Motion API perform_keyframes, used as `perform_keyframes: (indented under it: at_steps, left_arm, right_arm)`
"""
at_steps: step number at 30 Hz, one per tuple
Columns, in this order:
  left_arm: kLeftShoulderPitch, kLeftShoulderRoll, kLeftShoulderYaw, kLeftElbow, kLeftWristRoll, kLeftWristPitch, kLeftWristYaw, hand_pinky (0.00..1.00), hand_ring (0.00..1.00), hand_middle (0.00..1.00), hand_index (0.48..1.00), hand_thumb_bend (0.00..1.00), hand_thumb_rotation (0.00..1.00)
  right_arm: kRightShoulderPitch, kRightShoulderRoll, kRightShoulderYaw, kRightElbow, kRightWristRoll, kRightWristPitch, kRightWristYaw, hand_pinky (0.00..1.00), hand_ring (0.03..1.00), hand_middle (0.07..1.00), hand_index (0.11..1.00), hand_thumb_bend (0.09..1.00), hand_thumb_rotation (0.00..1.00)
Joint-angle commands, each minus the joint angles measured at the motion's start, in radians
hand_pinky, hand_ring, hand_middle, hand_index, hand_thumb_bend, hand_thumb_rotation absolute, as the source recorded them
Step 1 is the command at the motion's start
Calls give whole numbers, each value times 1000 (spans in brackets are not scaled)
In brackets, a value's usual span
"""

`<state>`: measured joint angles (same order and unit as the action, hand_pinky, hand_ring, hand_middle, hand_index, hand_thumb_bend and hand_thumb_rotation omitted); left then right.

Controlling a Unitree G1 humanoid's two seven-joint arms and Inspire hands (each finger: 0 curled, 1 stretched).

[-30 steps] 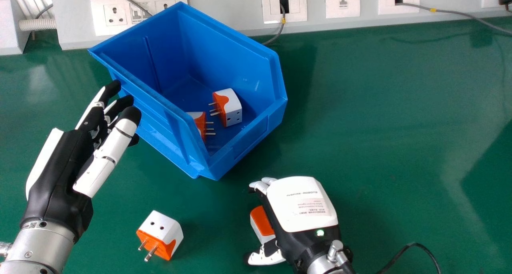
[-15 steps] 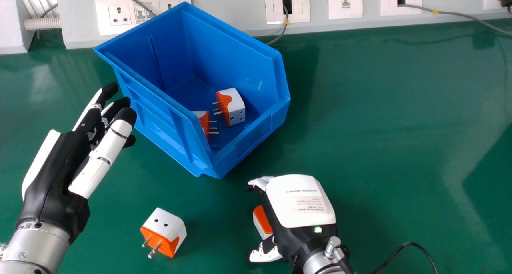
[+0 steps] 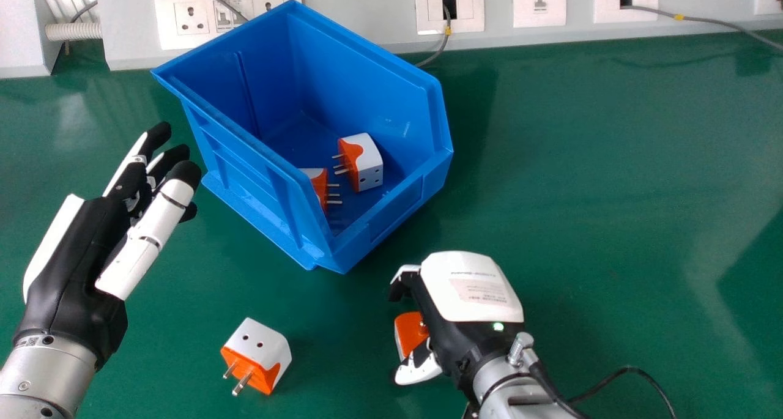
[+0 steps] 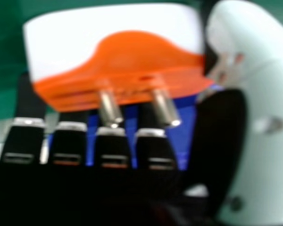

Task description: Pick all objects and put in blue box

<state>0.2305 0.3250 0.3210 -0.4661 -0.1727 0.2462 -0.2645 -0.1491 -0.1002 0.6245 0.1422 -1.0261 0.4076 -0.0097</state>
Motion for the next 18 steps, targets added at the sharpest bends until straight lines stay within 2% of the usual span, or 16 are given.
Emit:
perform_keyframes:
  at_steps: [1, 4, 6, 8, 11, 13, 18]
  left_arm:
    - [-13, 15, 12, -19, -13, -4, -5, 863, 937, 951, 972, 462, 752]
    - [-17, 12, 17, -16, -27, 2, -6, 865, 939, 953, 974, 460, 754]
    - [-21, 2, 20, -5, -46, -1, -6, 866, 940, 955, 975, 458, 755]
    - [-23, -3, 23, 2, -59, -3, -5, 868, 940, 956, 976, 455, 754]
    - [-23, -2, 24, 11, -64, -11, -5, 868, 940, 956, 976, 447, 740]
    - [-24, 2, 24, 10, -69, -9, -6, 868, 939, 955, 975, 442, 729]
    - [-23, 9, 22, 2, -69, -6, -3, 868, 938, 954, 975, 441, 719]
  right_arm:
    - [-15, -30, -39, 20, 2, 28, -5, 429, 556, 626, 583, 466, 9]
    - [-24, -29, -50, 26, 11, 28, -12, 408, 531, 607, 567, 471, 7]
    - [-25, -21, -65, 17, 25, 38, -5, 391, 511, 590, 553, 476, 5]
    - [-25, -13, -78, 8, 40, 46, -1, 376, 496, 578, 545, 480, 4]
    - [-26, -2, -96, 1, 63, 47, -18, 365, 484, 567, 539, 483, 3]
    - [-25, 4, -106, -1, 74, 41, -32, 356, 474, 559, 535, 485, 2]
    - [-20, -2, -114, -7, 91, 18, -67, 350, 466, 552, 531, 487, 2]
